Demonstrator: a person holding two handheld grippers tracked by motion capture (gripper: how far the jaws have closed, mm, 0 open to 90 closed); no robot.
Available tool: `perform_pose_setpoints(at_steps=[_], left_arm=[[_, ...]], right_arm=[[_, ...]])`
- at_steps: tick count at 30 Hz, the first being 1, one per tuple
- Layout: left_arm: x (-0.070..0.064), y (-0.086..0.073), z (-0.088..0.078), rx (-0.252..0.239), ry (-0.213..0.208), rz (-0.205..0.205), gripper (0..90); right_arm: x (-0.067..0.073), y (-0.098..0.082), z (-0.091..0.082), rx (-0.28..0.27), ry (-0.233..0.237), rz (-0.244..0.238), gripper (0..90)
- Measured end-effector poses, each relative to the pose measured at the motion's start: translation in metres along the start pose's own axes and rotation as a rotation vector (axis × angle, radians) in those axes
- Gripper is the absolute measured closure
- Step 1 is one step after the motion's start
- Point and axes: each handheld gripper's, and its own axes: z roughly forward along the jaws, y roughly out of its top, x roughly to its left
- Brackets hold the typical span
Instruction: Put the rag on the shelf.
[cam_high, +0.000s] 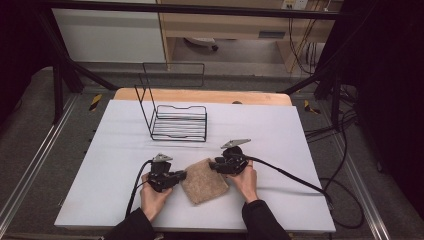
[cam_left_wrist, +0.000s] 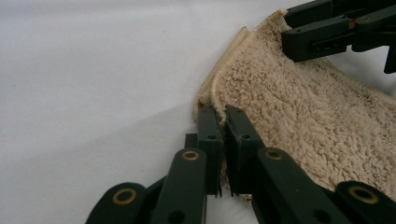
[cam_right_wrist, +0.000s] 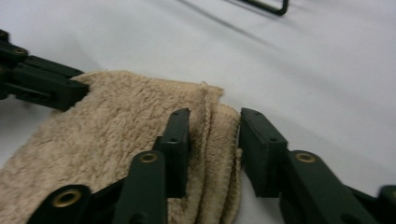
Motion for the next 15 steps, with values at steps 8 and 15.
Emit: perform_pose_setpoints(at_steps=[8,15], left_arm=[[0.005,0.003,0.000,0.018,-0.034,0.000,85.4],[0.005,0.005,-0.004,-0.017,-0.047,0.001,86.6]], right_arm=[[0.000,0.004,0.000,0.050,0.061,0.037,82.1],[0.005,0.006,-0.012,0.000,0.057,0.001,84.0]])
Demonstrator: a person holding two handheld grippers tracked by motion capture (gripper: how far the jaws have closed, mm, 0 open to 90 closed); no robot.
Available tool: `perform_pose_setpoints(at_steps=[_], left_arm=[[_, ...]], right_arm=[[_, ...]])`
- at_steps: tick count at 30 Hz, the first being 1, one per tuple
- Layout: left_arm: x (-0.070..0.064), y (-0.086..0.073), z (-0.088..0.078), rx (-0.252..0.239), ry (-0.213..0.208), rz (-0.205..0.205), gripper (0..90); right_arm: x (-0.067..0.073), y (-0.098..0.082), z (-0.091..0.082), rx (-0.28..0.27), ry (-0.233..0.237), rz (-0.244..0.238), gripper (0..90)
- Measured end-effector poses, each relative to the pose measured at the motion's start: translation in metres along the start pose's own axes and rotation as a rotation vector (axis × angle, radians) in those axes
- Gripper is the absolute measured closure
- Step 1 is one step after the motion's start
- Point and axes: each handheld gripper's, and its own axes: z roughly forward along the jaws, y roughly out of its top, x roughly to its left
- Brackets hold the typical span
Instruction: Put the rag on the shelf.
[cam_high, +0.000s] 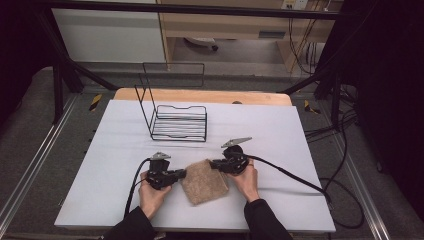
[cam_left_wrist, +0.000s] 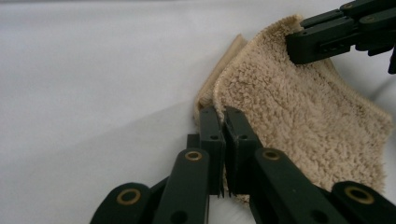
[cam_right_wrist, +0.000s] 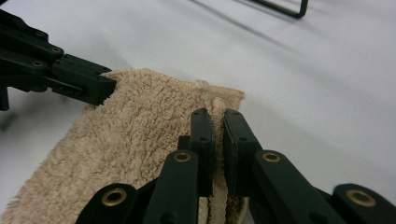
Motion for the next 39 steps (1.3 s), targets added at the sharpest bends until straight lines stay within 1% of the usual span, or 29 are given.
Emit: perform_pose_setpoints(at_steps=[1,2,4,7,8,9,10,11,12,14,15,23,24,25,26,29,32,33,34,35,36,37,38,39], left_arm=[[-0.001,0.001,-0.001,-0.010,0.002,0.008,86.6],[-0.004,0.002,-0.005,-0.034,-0.001,0.028,86.6],[-0.006,0.003,-0.009,-0.058,-0.007,0.046,86.6],[-0.008,0.005,-0.013,-0.080,-0.013,0.056,86.6],[-0.009,0.006,-0.015,-0.084,-0.016,0.066,86.6],[-0.011,0.007,-0.018,-0.100,-0.020,0.079,86.6],[-0.011,0.007,-0.018,-0.100,-0.020,0.079,86.6],[-0.012,0.008,-0.020,-0.109,-0.019,0.090,86.6],[-0.014,0.008,-0.021,-0.111,-0.029,0.090,86.6],[-0.016,0.010,-0.025,-0.127,-0.034,0.101,86.6],[-0.018,0.012,-0.028,-0.143,-0.039,0.116,86.7],[-0.022,0.017,-0.037,-0.178,-0.061,0.146,86.7],[-0.023,0.018,-0.038,-0.183,-0.066,0.149,86.8],[-0.024,0.018,-0.040,-0.189,-0.069,0.155,86.8],[-0.026,0.020,-0.041,-0.191,-0.073,0.160,86.8],[-0.029,0.022,-0.045,-0.204,-0.080,0.175,86.9],[-0.031,0.024,-0.047,-0.209,-0.089,0.178,86.9],[-0.030,0.024,-0.047,-0.205,-0.090,0.174,86.9],[-0.029,0.024,-0.046,-0.197,-0.087,0.172,86.8],[-0.028,0.023,-0.044,-0.191,-0.083,0.170,86.8],[-0.026,0.022,-0.042,-0.181,-0.074,0.164,86.9],[-0.020,0.021,-0.039,-0.161,-0.054,0.143,86.9],[-0.020,0.021,-0.039,-0.161,-0.054,0.143,86.9],[-0.016,0.020,-0.038,-0.146,-0.043,0.131,86.9]], right_arm=[[0.000,0.000,0.000,0.000,0.000,0.000,84.0],[0.002,0.002,-0.006,-0.018,0.001,-0.005,84.0],[0.005,0.003,-0.012,-0.042,0.006,-0.007,84.1],[0.009,0.004,-0.021,-0.070,0.009,-0.017,84.1],[0.009,0.004,-0.021,-0.070,0.009,-0.017,84.1],[0.011,0.004,-0.026,-0.087,0.008,-0.023,84.1],[0.012,0.004,-0.029,-0.094,0.008,-0.025,84.2],[0.012,0.004,-0.029,-0.094,0.008,-0.025,84.2],[0.015,0.003,-0.033,-0.109,0.005,-0.035,84.3],[0.017,0.003,-0.037,-0.124,0.005,-0.036,84.4],[0.017,0.003,-0.039,-0.132,0.006,-0.042,84.4],[0.021,0.005,-0.051,-0.175,0.005,-0.045,84.6],[0.021,0.007,-0.055,-0.190,0.006,-0.046,84.7],[0.021,0.007,-0.055,-0.190,0.006,-0.046,84.7],[0.023,0.008,-0.060,-0.204,0.004,-0.051,84.7],[0.025,0.010,-0.064,-0.221,-0.002,-0.066,84.7],[0.025,0.010,-0.065,-0.224,-0.004,-0.067,84.7],[0.025,0.010,-0.064,-0.220,-0.003,-0.064,84.7],[0.024,0.011,-0.060,-0.212,-0.009,-0.065,84.7],[0.024,0.011,-0.060,-0.212,-0.009,-0.065,84.7],[0.020,0.012,-0.050,-0.196,-0.007,-0.065,84.5],[0.018,0.012,-0.043,-0.183,0.000,-0.053,84.5],[0.015,0.013,-0.035,-0.166,0.004,-0.046,84.4],[0.015,0.013,-0.035,-0.166,0.004,-0.046,84.4]])
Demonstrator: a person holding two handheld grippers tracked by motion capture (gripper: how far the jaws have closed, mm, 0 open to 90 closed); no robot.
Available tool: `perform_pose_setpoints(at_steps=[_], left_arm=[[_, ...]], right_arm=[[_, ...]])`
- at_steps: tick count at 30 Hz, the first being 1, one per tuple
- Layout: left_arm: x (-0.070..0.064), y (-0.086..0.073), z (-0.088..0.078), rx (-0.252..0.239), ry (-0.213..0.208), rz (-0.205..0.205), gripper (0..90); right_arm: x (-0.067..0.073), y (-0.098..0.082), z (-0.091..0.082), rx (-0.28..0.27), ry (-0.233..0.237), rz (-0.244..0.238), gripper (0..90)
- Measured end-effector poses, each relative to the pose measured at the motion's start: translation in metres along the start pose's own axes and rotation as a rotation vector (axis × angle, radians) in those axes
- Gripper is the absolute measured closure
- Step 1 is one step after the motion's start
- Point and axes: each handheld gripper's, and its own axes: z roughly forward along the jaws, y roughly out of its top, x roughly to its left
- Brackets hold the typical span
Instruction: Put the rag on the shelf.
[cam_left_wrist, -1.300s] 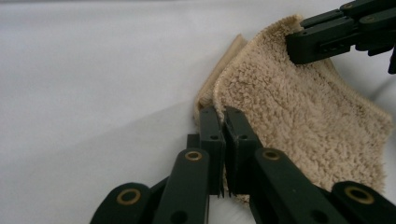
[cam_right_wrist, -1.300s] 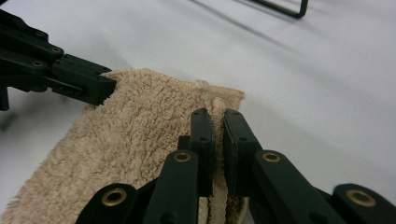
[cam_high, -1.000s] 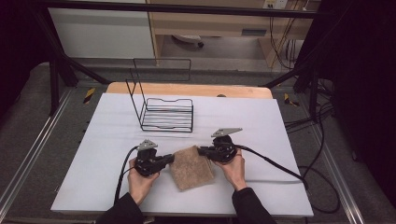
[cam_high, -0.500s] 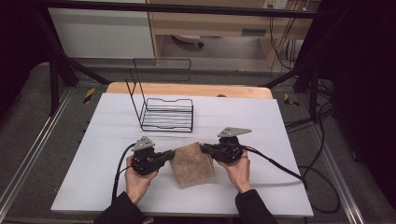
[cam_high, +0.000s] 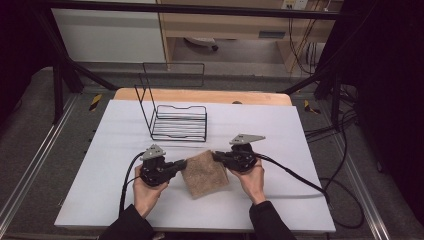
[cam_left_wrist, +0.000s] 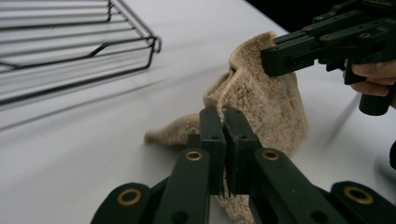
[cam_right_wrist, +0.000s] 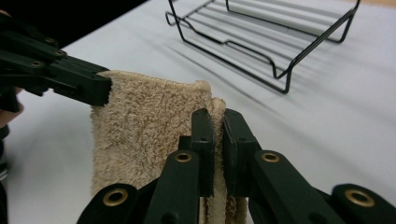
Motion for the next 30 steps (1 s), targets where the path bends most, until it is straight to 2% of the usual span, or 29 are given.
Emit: perform_pose_setpoints(at_steps=[1,2,3,4,5,6,7,8,9,11,13,14,16,20,22,23,24,26,30], left_arm=[[0.004,-0.002,0.001,0.021,0.013,-0.014,86.8],[0.009,-0.003,0.002,0.035,0.028,-0.024,86.7],[0.013,-0.005,0.002,0.052,0.036,-0.044,86.7],[0.017,-0.007,0.003,0.069,0.048,-0.061,86.6],[0.025,-0.012,0.003,0.100,0.072,-0.082,86.6],[0.025,-0.012,0.003,0.100,0.072,-0.082,86.5],[0.028,-0.014,0.004,0.114,0.079,-0.093,86.5],[0.030,-0.016,0.004,0.132,0.084,-0.098,86.5],[0.032,-0.019,0.005,0.157,0.095,-0.099,86.4],[0.032,-0.020,0.006,0.164,0.095,-0.103,86.5],[0.032,-0.021,0.007,0.178,0.101,-0.101,86.5],[0.032,-0.022,0.008,0.185,0.103,-0.102,86.5],[0.032,-0.023,0.009,0.195,0.109,-0.099,86.5],[0.033,-0.025,0.009,0.207,0.109,-0.104,86.5],[0.034,-0.025,0.010,0.211,0.107,-0.106,86.5],[0.034,-0.026,0.010,0.213,0.107,-0.108,86.5],[0.034,-0.026,0.010,0.216,0.106,-0.108,86.5],[0.034,-0.026,0.011,0.219,0.107,-0.108,86.5],[0.034,-0.026,0.010,0.215,0.101,-0.113,86.6]], right_arm=[[-0.002,0.000,0.008,0.011,0.004,-0.003,84.4],[-0.004,0.000,0.026,0.027,0.016,-0.002,84.2],[-0.004,0.000,0.026,0.027,0.016,-0.002,84.2],[-0.005,0.000,0.044,0.046,0.029,-0.007,84.0],[-0.004,0.000,0.052,0.061,0.031,-0.012,84.0],[-0.004,0.000,0.052,0.061,0.031,-0.012,84.0],[-0.002,0.000,0.066,0.090,0.034,-0.019,83.4],[-0.001,0.000,0.071,0.092,0.031,-0.030,83.0],[0.000,-0.001,0.075,0.099,0.030,-0.036,82.2],[0.001,-0.001,0.079,0.102,0.023,-0.058,78.5],[0.000,-0.001,0.080,0.104,0.016,-0.060,76.6],[-0.002,0.000,0.081,0.106,-0.007,-0.072,66.0],[-0.004,0.000,0.082,0.109,-0.023,-0.089,63.9],[-0.009,-0.001,0.090,0.164,0.015,-0.064,56.5],[-0.007,0.000,0.091,0.171,0.015,-0.074,58.8],[-0.005,0.002,0.092,0.197,0.034,-0.063,68.0],[-0.005,0.002,0.092,0.197,0.034,-0.063,68.0],[-0.003,0.004,0.094,0.221,0.050,-0.055,75.9],[-0.003,0.006,0.094,0.238,0.069,-0.042,81.8]])
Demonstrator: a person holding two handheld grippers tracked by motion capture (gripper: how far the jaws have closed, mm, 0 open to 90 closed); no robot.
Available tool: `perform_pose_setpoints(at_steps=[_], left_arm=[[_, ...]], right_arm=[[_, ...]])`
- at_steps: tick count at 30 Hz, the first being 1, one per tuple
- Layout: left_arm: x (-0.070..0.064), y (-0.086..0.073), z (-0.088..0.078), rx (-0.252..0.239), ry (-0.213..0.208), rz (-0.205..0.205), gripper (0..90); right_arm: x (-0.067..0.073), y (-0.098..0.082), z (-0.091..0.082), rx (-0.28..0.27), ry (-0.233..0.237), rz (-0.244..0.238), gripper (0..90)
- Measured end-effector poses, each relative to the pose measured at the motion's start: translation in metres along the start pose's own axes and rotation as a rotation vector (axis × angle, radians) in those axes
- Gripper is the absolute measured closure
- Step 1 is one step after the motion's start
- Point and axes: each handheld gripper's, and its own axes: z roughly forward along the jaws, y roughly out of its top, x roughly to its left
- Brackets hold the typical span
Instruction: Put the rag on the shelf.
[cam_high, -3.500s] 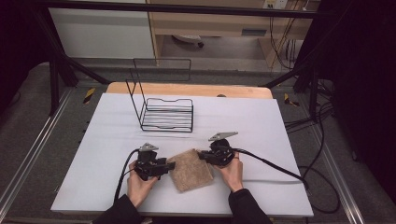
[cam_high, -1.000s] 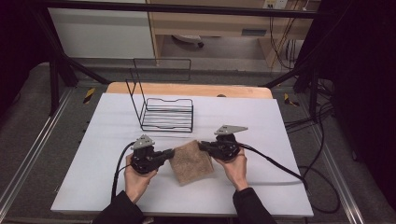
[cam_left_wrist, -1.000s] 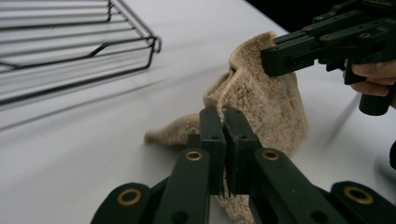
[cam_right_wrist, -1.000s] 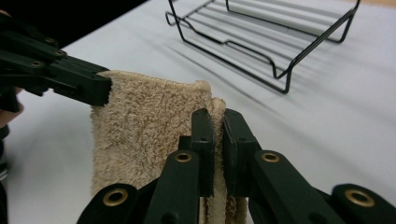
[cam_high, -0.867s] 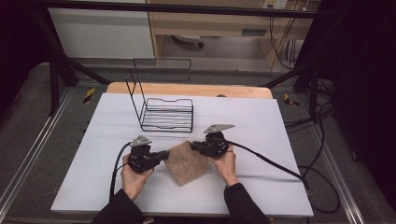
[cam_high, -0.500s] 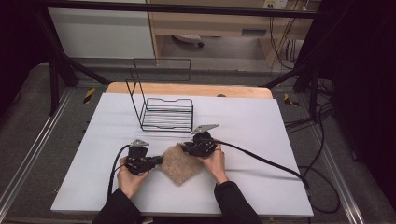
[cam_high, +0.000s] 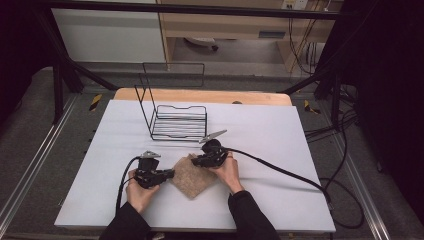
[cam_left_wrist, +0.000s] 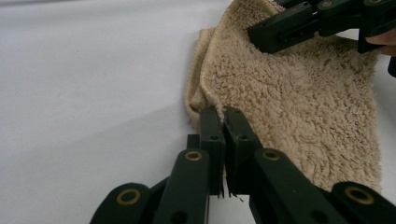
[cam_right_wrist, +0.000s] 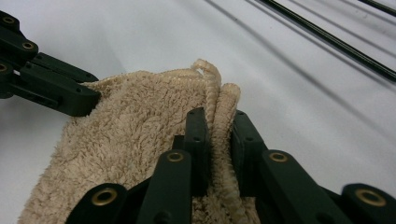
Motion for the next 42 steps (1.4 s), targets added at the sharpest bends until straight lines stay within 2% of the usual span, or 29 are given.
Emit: perform_pose_setpoints(at_steps=[5,6,7,9,13,14,15,16,18,19,20,21,22,26,31,38,42], left_arm=[[-0.001,0.004,-0.009,-0.047,-0.036,0.001,86.9],[-0.004,0.007,-0.015,-0.072,-0.050,0.019,86.9],[-0.004,0.007,-0.015,-0.072,-0.050,0.019,86.9],[-0.007,0.009,-0.021,-0.102,-0.058,0.039,86.9],[-0.014,0.016,-0.033,-0.159,-0.072,0.078,86.9],[-0.016,0.018,-0.035,-0.170,-0.072,0.090,86.9],[-0.018,0.020,-0.037,-0.175,-0.070,0.104,86.9],[-0.020,0.022,-0.038,-0.185,-0.068,0.112,86.9],[-0.023,0.026,-0.041,-0.200,-0.055,0.137,86.9],[-0.024,0.028,-0.043,-0.206,-0.059,0.138,86.9],[-0.025,0.030,-0.045,-0.212,-0.060,0.142,86.9],[-0.025,0.032,-0.046,-0.221,-0.060,0.142,86.9],[-0.025,0.034,-0.048,-0.230,-0.063,0.141,86.9],[-0.027,0.043,-0.055,-0.263,-0.066,0.150,86.8],[-0.034,0.054,-0.062,-0.307,-0.030,0.193,86.8],[-0.038,0.064,-0.069,-0.378,-0.023,0.219,86.8],[-0.038,0.069,-0.076,-0.407,-0.010,0.231,86.8]], right_arm=[[0.006,0.002,-0.012,-0.024,0.006,-0.021,83.3],[0.008,0.002,-0.016,-0.035,0.006,-0.022,83.3],[0.008,0.002,-0.016,-0.035,0.006,-0.022,83.3],[0.012,0.003,-0.025,-0.063,0.010,-0.026,83.5],[0.020,0.001,-0.054,-0.157,-0.005,-0.035,83.4],[0.020,0.001,-0.054,-0.157,-0.005,-0.035,83.4],[0.024,0.001,-0.065,-0.199,-0.024,-0.051,83.4],[0.024,0.001,-0.065,-0.199,-0.024,-0.051,83.4],[0.028,0.001,-0.075,-0.243,-0.040,-0.067,83.4],[0.033,0.001,-0.084,-0.283,-0.054,-0.082,83.4],[0.033,0.001,-0.084,-0.283,-0.054,-0.082,83.4],[0.036,0.001,-0.090,-0.317,-0.059,-0.091,83.3],[0.036,0.001,-0.090,-0.317,-0.059,-0.091,83.3],[0.041,0.003,-0.100,-0.375,-0.066,-0.088,83.3],[0.043,0.005,-0.108,-0.436,-0.097,-0.096,83.3],[0.046,0.010,-0.119,-0.523,-0.126,-0.091,83.3],[0.050,0.016,-0.123,-0.558,-0.145,-0.105,83.2]])
